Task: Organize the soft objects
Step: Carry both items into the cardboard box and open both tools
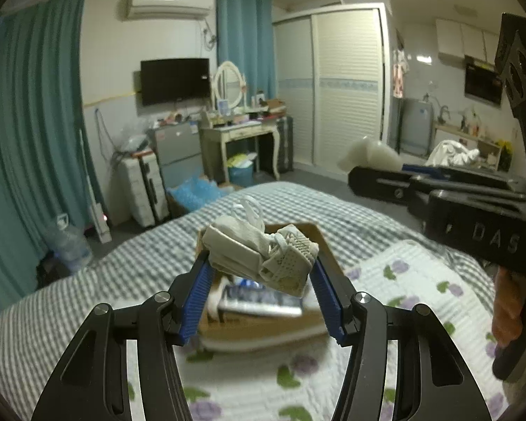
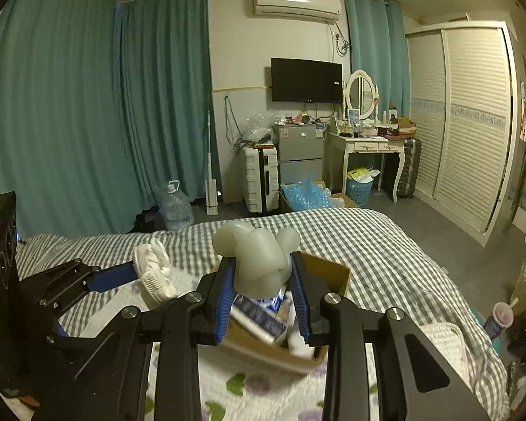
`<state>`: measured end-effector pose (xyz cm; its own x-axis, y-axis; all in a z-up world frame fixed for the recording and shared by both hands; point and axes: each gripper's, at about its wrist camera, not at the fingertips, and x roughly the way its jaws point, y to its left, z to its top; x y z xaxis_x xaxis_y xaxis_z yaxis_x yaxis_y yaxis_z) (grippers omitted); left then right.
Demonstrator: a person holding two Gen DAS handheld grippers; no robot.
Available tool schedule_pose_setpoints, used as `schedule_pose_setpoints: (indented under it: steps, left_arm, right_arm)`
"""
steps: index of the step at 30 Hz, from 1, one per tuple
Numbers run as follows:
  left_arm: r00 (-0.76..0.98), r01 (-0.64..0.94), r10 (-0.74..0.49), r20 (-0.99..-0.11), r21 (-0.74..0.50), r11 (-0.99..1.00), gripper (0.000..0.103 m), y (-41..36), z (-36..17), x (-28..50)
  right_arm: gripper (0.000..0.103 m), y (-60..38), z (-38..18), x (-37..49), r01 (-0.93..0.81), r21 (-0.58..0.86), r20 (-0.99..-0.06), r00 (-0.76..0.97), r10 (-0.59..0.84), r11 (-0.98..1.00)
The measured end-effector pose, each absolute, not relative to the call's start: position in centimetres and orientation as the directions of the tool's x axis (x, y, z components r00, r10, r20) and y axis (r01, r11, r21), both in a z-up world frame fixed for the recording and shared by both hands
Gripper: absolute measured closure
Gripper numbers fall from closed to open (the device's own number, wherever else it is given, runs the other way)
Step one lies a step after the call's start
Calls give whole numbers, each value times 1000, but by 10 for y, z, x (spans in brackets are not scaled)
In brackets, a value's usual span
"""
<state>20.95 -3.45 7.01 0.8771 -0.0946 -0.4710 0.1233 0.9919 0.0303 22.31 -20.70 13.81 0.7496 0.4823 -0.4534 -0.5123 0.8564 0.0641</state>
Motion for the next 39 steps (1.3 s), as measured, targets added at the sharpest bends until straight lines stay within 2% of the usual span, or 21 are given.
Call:
schedule_pose_setpoints:
  steps: [5, 11, 20, 21, 22, 23, 24, 30, 36, 39]
  left_arm:
    - [875, 102, -76, -478, 29, 994, 48, -25, 63, 268]
    - [840, 110, -117, -530, -45, 993, 48, -8, 26, 326]
    - [790, 124, -108, -604, -14, 992, 45, -20, -15, 358]
    - [779, 119, -97, -620, -6, 993, 43, -23, -18, 359]
    - [775, 107, -79, -627, 7, 994, 37, -25, -21, 359]
    - [775, 96, -59, -629, 24, 995, 23, -27, -21, 358]
    - [781, 90, -51, -622, 31, 995, 16, -28, -18, 356]
    - [821, 53, -14, -570, 51, 997, 16, -33, 38, 328]
    - [906, 20, 1, -422, 45, 999, 14, -28, 134, 257]
    - [945, 12, 10, -328, 64, 998, 11, -25, 180, 214]
  right_arm:
    - [73, -201, 125, 282, -485, 109, -466, 746, 476, 868]
    - [73, -195, 83, 352, -469, 160, -510, 714, 479, 869]
    - [69, -199, 6, 414, -419, 184, -611, 660, 438, 889]
    - [66, -201, 2, 417, -409, 182, -616, 662, 427, 894]
    - [59, -203, 0, 420, -405, 190, -618, 658, 430, 894]
    - [41, -207, -1, 422, -393, 202, -624, 654, 427, 897]
    - [37, -210, 0, 421, -381, 200, -621, 663, 418, 903]
    - [37, -229, 53, 401, -355, 144, -590, 719, 368, 924]
    - [36, -252, 149, 337, -350, 97, -499, 793, 349, 932]
    - [31, -261, 196, 296, -345, 83, -452, 823, 344, 935]
